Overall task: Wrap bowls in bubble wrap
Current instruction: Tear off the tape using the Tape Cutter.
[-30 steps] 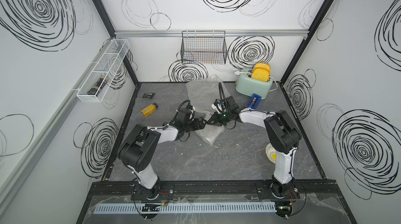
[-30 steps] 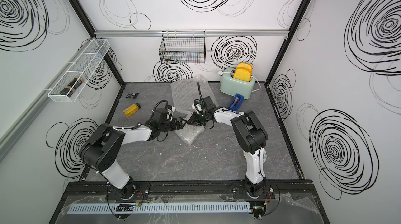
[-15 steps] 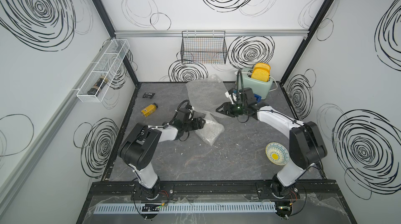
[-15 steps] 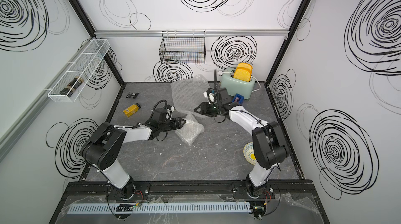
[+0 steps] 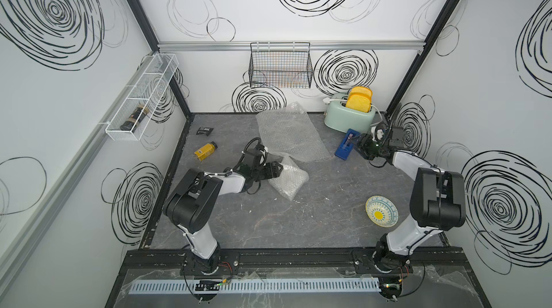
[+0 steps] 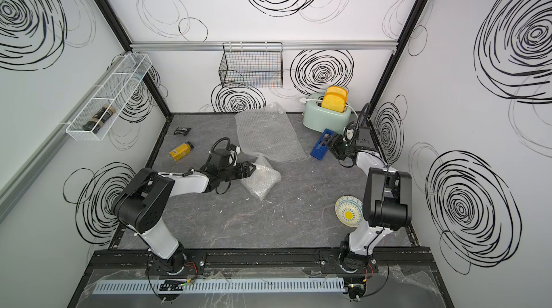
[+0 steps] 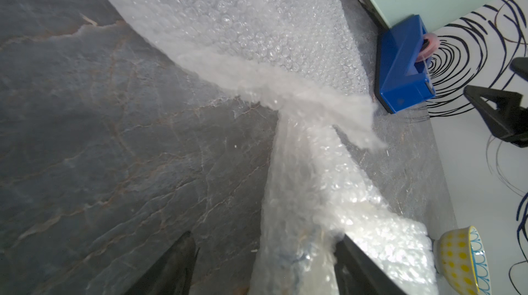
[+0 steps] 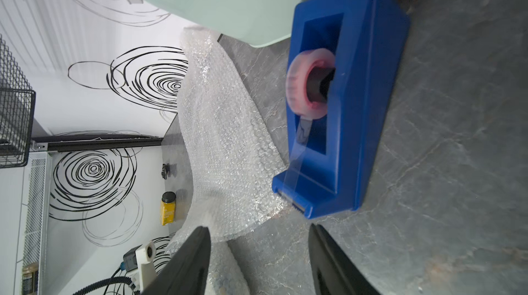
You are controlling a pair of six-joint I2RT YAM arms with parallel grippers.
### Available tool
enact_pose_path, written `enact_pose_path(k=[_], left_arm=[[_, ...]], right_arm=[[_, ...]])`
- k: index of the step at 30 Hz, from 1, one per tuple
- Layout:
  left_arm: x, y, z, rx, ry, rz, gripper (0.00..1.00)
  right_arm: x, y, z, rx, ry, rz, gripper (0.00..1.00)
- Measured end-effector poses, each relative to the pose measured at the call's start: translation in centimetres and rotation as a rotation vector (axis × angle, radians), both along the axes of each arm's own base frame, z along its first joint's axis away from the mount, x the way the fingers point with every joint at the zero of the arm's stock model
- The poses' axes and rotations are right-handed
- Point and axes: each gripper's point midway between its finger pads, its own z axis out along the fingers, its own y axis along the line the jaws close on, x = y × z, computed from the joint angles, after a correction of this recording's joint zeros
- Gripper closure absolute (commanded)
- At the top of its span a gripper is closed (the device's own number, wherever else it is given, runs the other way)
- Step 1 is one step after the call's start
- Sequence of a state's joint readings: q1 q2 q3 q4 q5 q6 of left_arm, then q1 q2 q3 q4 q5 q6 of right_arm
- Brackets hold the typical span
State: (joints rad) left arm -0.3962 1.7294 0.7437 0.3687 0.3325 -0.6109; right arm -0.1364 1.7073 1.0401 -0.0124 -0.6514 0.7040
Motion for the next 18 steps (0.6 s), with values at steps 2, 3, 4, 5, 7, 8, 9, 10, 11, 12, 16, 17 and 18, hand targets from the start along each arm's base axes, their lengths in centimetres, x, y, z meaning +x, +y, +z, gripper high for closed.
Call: enact_pose_path(k=[2,3,4,5,7,8,9,10,11,12,16,17,18], left_arm=[[0.0,0.0,0.0,0.000,0.000,0.000,0.23],[0.0,0.0,0.0,0.000,0.001,-0.001,0.23],[0.0,0.0,0.0,0.000,0.001,-0.001,0.24],[0.0,0.0,0.0,-0.001,0.001,-0.001,0.23],[0.0,0.0,0.0,-0.002,0.001,-0.002,0.23],[0.0,0.0,0.0,-0.002,0.001,-0.003,0.24],[0.0,0.0,0.0,-0.002,0.002,-0.002,0.23],[0.0,0.0,0.0,-0.002,0.002,-0.003,0.24],[-0.1,-0.1,0.0,-0.002,0.002,-0.003,0.24],[-0.1,-0.1,0.0,-0.002,0.002,-0.003,0.24],[-0.1,-0.1,-0.2,-0.002,0.007,-0.005,0.24],[-0.1,-0.1,-0.2,-0.002,0.008,-0.005,0.24],[-0.1,-0.1,-0.2,-0.003,0.007,-0.006,0.24]], right_arm=[[0.3,0.0,-0.8,0.015,0.017,0.001,0.40],[0.5,0.1,-1.3,0.024,0.025,0.004,0.40],[0.6,0.2,-1.6,0.030,0.030,0.006,0.41],[0.6,0.2,-2.0,0.038,0.038,0.008,0.41],[0.8,0.4,-2.7,0.057,0.051,0.013,0.42],[0.8,0.5,-3.1,0.065,0.058,0.015,0.42],[0.9,0.6,-3.4,0.075,0.065,0.019,0.43],[0.9,0.7,-3.7,0.082,0.069,0.022,0.43],[1.0,0.8,-3.8,0.090,0.071,0.026,0.43],[1.1,0.9,-3.9,0.097,0.072,0.028,0.44],[1.5,1.0,-3.7,0.112,0.055,0.038,0.46],[1.7,1.1,-3.6,0.115,0.051,0.040,0.47],[1.8,1.1,-3.6,0.119,0.047,0.043,0.47]])
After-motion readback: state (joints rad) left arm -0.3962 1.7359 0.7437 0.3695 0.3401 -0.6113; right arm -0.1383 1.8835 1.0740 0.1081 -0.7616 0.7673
